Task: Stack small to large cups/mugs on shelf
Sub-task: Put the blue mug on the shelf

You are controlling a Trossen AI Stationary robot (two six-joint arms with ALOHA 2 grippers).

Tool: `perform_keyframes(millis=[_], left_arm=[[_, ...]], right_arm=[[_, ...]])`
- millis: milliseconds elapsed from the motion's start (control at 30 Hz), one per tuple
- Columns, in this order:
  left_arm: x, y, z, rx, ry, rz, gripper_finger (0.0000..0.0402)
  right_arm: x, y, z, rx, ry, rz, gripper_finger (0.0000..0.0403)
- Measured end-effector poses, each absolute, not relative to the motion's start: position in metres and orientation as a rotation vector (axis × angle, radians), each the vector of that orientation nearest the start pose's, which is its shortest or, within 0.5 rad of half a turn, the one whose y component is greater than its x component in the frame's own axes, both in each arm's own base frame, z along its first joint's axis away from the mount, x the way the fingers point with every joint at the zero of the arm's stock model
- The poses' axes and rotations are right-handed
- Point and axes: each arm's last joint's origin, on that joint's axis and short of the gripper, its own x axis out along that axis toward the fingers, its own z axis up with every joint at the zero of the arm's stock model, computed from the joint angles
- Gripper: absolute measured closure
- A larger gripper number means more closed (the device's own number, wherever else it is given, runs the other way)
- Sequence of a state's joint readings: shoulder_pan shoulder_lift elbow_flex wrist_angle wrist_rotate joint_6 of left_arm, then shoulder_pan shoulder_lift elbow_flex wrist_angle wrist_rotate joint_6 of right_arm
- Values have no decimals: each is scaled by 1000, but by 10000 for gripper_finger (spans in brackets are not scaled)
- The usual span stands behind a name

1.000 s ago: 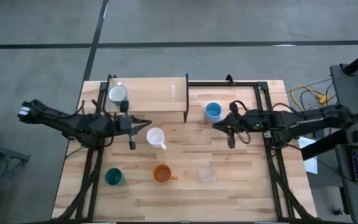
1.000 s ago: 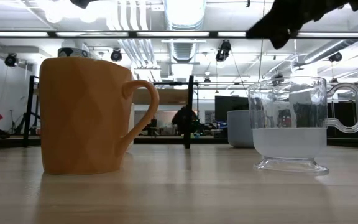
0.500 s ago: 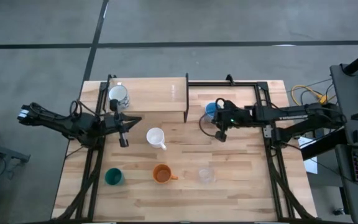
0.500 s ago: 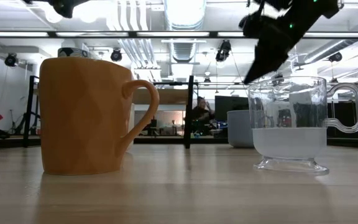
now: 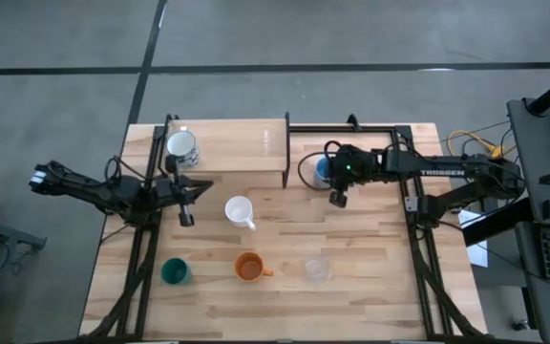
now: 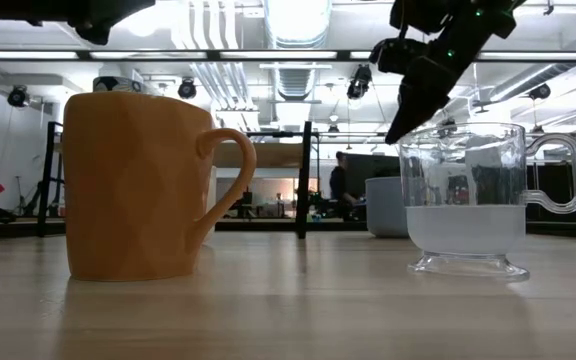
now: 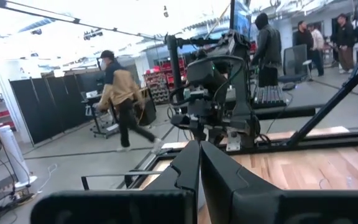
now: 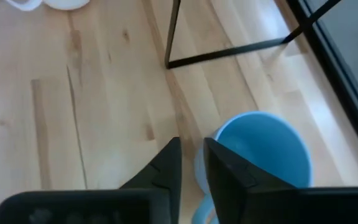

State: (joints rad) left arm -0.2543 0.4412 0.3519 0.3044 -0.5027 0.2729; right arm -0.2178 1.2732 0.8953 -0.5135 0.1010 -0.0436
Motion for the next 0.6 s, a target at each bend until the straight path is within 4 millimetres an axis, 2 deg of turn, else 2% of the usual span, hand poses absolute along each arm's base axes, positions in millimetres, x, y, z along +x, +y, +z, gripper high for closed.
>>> perform_keyframes(millis=[333,600], left_arm=[[113,-15,275,173,-205,273,402],[110,-15,275,169,-229,233,402]], right_arm=[[248,-63,247,15,878,-332,235],[258,-69,229,-35,948,-420,185]])
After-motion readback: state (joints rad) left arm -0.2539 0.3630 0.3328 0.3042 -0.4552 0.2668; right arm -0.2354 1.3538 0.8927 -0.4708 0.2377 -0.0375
